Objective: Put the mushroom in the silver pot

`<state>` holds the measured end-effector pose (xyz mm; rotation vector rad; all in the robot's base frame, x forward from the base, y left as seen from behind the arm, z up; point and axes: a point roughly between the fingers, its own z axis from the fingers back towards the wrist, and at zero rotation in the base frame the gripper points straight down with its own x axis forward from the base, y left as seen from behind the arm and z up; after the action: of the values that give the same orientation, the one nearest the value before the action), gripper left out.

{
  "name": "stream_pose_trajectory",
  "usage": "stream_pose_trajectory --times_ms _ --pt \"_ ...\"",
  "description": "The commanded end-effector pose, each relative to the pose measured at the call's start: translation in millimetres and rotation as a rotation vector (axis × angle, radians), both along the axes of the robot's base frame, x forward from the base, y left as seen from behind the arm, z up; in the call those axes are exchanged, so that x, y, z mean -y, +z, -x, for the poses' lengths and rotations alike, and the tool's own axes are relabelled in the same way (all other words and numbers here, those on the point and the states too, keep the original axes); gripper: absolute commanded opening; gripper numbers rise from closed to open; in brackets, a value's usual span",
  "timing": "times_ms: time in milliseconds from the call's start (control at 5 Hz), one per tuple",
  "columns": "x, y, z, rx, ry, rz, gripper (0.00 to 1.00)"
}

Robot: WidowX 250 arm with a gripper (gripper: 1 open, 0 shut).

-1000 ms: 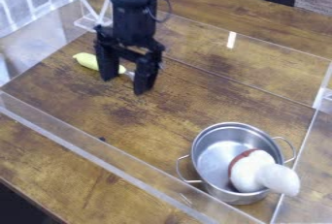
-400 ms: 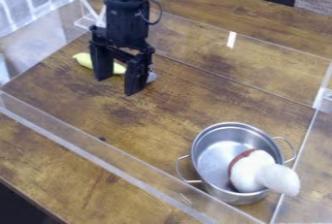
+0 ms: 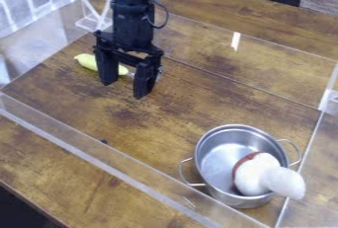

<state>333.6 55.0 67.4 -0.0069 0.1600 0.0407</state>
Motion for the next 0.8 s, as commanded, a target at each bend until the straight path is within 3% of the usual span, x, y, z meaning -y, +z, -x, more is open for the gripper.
stream_pose_trajectory --times_ms 0,200,600 --pt "5.7 28.1 -7.8 0.045 0.039 -0.001 1.0" --pt "25.1 38.6 -9.9 0.035 0.026 0.009 1.0" --pt "23.4 44.9 12.8 0.033 -0.121 0.017 1.0"
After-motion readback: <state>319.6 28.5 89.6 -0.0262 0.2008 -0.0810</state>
